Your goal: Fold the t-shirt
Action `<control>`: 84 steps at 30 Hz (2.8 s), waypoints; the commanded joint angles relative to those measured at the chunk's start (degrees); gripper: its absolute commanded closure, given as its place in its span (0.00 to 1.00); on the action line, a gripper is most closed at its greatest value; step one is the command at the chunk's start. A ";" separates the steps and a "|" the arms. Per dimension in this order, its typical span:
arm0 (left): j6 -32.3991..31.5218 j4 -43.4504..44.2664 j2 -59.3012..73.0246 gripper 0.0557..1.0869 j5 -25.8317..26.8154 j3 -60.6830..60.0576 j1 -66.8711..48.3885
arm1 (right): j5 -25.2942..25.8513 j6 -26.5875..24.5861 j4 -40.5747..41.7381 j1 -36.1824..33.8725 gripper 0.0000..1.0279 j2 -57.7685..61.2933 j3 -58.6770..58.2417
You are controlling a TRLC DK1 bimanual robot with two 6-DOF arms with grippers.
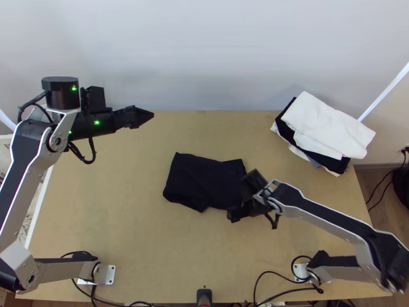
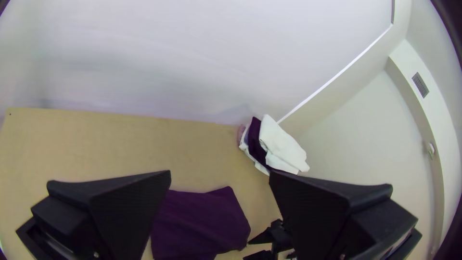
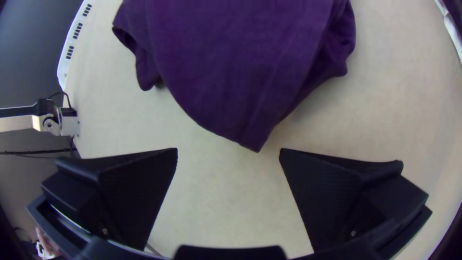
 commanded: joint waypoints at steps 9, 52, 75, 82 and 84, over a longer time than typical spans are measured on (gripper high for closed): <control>0.77 0.79 -0.94 0.04 0.40 -1.44 0.34 | -4.97 8.25 0.95 -9.63 0.03 -6.07 -1.54; 1.21 -1.14 -3.84 0.04 0.23 -1.36 2.80 | -19.20 24.07 27.49 -10.33 0.79 18.62 7.96; 1.30 -0.96 -4.28 0.04 0.32 -1.27 3.77 | -27.03 19.32 15.27 -39.60 0.97 6.05 39.95; 1.39 -1.05 -4.72 0.04 0.23 -2.15 3.94 | -33.35 19.59 14.74 -49.53 0.97 13.88 52.69; 1.39 -1.14 -4.90 0.04 0.23 -2.32 3.86 | -35.20 20.29 14.66 -52.43 0.97 16.43 56.03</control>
